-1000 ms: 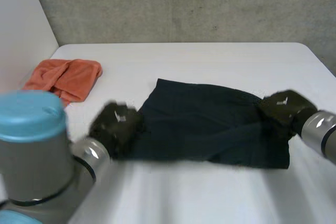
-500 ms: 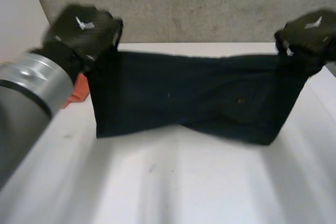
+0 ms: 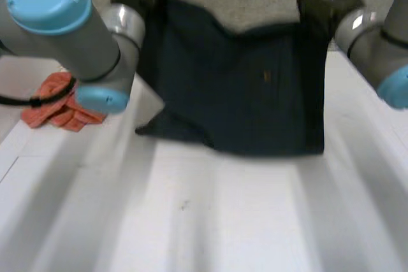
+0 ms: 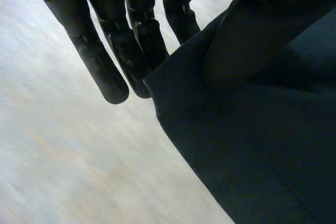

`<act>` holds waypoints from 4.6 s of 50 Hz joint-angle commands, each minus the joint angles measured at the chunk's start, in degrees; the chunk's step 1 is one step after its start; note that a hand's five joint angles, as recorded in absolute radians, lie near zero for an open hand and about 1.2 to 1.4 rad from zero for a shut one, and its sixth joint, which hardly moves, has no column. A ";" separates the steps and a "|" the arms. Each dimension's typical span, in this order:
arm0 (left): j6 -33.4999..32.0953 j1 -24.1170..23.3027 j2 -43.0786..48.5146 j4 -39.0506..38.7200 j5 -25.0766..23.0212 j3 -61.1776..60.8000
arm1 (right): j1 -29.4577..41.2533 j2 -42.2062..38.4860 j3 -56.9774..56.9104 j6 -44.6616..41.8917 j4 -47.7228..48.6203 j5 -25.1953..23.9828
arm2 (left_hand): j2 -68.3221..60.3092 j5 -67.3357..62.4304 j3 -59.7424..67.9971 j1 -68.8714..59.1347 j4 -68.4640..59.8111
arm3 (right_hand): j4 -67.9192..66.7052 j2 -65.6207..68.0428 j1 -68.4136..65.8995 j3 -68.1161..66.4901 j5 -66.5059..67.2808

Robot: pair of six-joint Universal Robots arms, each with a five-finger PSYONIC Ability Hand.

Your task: Fold the laundry.

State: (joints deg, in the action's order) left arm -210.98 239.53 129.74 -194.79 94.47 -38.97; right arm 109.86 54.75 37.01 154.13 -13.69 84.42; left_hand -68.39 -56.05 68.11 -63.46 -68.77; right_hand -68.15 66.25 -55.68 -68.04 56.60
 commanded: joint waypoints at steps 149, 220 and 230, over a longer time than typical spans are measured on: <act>5.49 -1.96 -12.49 -3.14 2.83 -50.15 | -15.73 10.64 54.74 3.29 18.09 -9.01 | 58.18 55.83 -57.89 53.24 58.55 | -11.85 13.75 -24.32 -11.96 13.40; 5.58 -1.70 -15.65 -3.32 2.65 -52.17 | -16.69 11.25 55.27 -5.76 18.09 -5.14 | 58.35 56.00 -58.06 53.41 58.72 | -11.85 13.75 -24.32 -11.96 13.40; 5.58 -1.70 -16.18 -3.32 2.65 -52.26 | -15.04 11.78 51.41 -11.67 16.06 -4.70 | 58.35 56.00 -58.06 53.41 58.72 | -11.85 13.75 -24.32 -11.96 13.40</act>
State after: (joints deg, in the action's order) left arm -205.40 237.83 113.68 -198.11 97.12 -91.20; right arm 91.17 66.61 91.01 143.03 2.95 79.48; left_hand -11.47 -2.46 11.76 -10.97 -11.43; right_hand -68.16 66.46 -56.83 -67.75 56.85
